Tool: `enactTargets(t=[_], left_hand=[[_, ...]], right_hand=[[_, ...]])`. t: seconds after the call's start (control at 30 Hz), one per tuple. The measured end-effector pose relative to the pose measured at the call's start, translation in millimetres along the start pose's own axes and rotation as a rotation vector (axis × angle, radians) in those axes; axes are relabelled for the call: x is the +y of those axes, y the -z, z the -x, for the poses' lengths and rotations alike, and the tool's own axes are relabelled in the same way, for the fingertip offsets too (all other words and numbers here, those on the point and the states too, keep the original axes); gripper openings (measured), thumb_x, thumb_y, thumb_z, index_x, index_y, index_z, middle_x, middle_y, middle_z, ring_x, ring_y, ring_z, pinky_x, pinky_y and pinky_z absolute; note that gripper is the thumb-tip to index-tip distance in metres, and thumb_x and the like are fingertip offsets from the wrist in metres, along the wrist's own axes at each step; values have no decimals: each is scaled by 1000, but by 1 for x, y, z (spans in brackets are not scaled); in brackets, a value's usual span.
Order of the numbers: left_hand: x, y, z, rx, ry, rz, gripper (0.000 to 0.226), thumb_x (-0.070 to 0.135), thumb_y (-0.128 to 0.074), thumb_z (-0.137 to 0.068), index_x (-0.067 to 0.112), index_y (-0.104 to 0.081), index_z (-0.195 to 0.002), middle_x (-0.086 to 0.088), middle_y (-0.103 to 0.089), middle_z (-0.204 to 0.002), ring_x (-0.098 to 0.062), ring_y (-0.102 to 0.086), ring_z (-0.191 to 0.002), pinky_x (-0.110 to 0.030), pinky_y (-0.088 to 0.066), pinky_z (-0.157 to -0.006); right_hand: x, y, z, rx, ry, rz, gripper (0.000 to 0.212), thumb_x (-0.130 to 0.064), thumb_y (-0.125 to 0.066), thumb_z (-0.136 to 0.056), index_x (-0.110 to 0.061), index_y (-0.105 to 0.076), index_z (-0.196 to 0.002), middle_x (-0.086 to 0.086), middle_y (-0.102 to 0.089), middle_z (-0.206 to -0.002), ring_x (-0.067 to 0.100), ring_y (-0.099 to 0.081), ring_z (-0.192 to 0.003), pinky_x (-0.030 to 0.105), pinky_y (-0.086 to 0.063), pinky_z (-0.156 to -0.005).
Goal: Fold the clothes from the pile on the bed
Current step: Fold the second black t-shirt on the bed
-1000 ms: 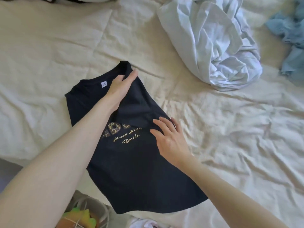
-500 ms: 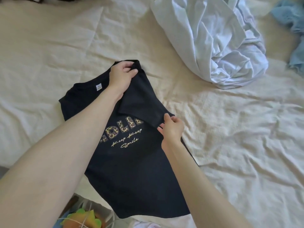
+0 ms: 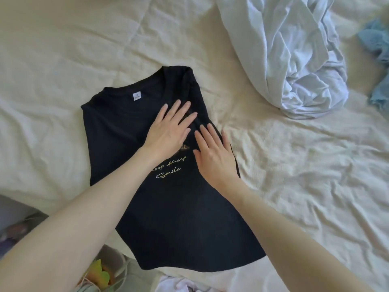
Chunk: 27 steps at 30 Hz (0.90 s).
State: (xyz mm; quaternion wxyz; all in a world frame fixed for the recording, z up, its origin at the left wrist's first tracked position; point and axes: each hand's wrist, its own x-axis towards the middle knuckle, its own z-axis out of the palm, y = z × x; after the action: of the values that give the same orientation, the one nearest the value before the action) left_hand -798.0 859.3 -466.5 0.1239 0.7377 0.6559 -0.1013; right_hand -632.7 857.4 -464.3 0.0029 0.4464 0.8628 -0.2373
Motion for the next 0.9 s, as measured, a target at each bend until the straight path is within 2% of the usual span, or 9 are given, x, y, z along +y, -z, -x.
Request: enactTargets(t=[0.1,0.23,0.4,0.5,0.57,0.67,0.73,0.8,0.9], left_hand=[[0,-5,0,-91,49,-17,52,32,-25,-102,22,-11,-151,-4,-1,-160,-24,0,-146,-46,-2,-117],[24,-3,31,-112,155,88,51,30,-29,-101,21,-17,-150,-4,-6,-159,-26,1,-146,-54,2,-114],[66,-10,139,-29,370,494,41,13,-40,-98,15,-45,-138,-3,-29,-154,-23,-8,-146,-47,-5,-117],[73,-20,206,139,557,620,33,-3,-49,-91,6,-60,-121,-11,-51,-137,-30,-35,-136,-44,-28,-111],[64,-27,236,275,741,658,30,-6,-51,-88,2,-61,-116,-15,-55,-126,-32,-48,-122,-39,-37,-103],[44,-32,245,386,988,875,27,-1,-50,-90,19,-56,-105,-4,-54,-104,-24,-52,-100,-35,-41,-91],[31,-38,240,377,1117,1083,21,6,-51,-92,27,-50,-92,5,-53,-91,-14,-55,-86,-29,-42,-82],[23,-48,238,271,1268,1191,12,21,-54,-93,15,-52,-103,2,-56,-96,-13,-54,-89,-27,-43,-80],[30,-63,253,128,1278,1313,22,32,-56,-92,13,-53,-101,7,-57,-88,-11,-53,-80,-22,-43,-66]], right_hand=[[17,-10,8,-188,15,157,59,-36,-35,-101,-14,-14,-151,6,-7,-160,22,1,-147,46,8,-116],[11,-5,37,-234,8,182,60,-38,-37,-99,-18,-15,-151,6,-7,-160,24,0,-147,49,8,-115],[5,-6,112,-394,-35,169,59,-36,-37,-99,-23,-13,-152,5,0,-160,25,6,-147,48,4,-116],[2,-5,154,-376,-136,69,51,-25,-49,-96,-16,-36,-145,9,-16,-158,29,-9,-146,51,-10,-116],[4,-3,171,-184,-224,-58,37,-11,-61,-89,-3,-58,-125,19,-39,-146,37,-32,-138,54,-31,-110],[15,3,182,-65,-420,-216,34,-12,-59,-91,-3,-55,-123,13,-45,-138,29,-42,-128,35,-40,-100],[22,6,179,-96,-627,-346,42,-23,-56,-93,-11,-45,-131,2,-47,-130,18,-49,-114,29,-42,-87],[29,6,173,-127,-848,-496,45,-32,-56,-92,-14,-42,-131,-3,-55,-116,15,-54,-98,30,-43,-78],[41,6,169,-225,-942,-580,29,-35,-55,-91,-11,-57,-107,0,-62,-92,19,-58,-85,30,-42,-68]])
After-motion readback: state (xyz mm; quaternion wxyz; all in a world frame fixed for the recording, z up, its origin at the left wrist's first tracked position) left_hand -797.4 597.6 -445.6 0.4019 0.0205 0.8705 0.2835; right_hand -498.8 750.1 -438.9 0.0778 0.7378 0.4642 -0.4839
